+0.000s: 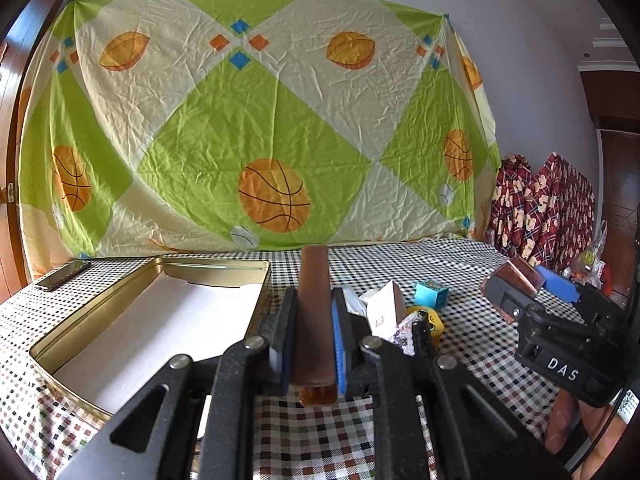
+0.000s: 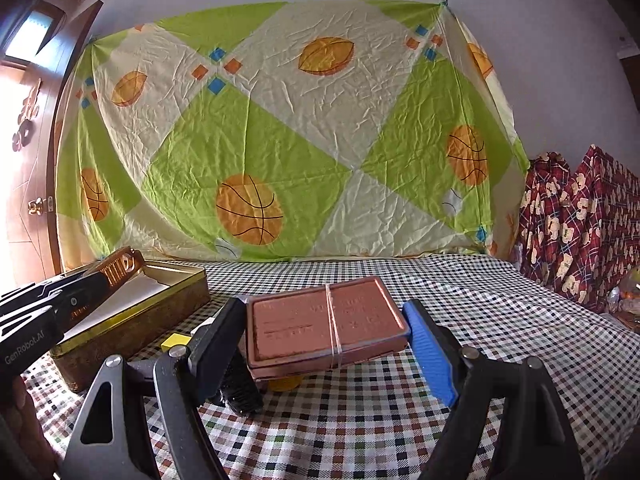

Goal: Organize rigid objects
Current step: 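Carry the copper box with the right tool over the gold tin while the left tool carries the brush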

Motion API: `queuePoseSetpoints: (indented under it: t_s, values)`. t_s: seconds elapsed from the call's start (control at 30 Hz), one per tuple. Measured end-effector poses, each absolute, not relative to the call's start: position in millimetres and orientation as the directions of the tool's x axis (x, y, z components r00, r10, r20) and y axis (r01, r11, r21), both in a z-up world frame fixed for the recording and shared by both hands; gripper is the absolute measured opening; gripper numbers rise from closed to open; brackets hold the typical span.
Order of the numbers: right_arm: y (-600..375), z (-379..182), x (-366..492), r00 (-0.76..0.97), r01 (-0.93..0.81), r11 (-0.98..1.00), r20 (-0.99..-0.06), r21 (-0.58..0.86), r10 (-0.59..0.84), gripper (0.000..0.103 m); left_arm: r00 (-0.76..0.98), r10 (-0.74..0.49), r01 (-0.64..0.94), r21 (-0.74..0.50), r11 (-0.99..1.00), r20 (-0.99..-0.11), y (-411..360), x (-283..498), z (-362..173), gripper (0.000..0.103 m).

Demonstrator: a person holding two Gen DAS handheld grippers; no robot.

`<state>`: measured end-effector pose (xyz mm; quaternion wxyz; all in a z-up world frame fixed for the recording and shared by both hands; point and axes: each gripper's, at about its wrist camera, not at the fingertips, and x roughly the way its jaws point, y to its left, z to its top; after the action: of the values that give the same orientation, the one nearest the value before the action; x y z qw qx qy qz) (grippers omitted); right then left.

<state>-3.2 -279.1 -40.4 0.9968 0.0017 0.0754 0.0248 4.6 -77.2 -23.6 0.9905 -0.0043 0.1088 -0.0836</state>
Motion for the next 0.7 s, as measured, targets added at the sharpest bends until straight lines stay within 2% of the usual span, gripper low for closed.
queuePoseSetpoints:
  t_s: [0.4, 0.47, 0.7]
  values:
    - [-271, -40, 2, 0.98, -0.071, 0.997, -0.185, 0.04, 0.077, 0.082, 0.967, -0.157, 0.159, -0.006, 0.987, -0.203, -77, 3, -23, 0.014]
    - [-266, -40, 0, 0.981, -0.081, 0.996, -0.174, 0.04, 0.087, 0.082, 0.968, -0.146, 0.149, 0.001, 0.989, -0.202, -76, 2, -24, 0.014]
    - [-239, -41, -14, 0.987, -0.132, 0.991, -0.096, 0.006, 0.132, 0.082, 0.991, -0.063, 0.068, 0.037, 0.997, -0.12, -54, -18, -25, 0.014]
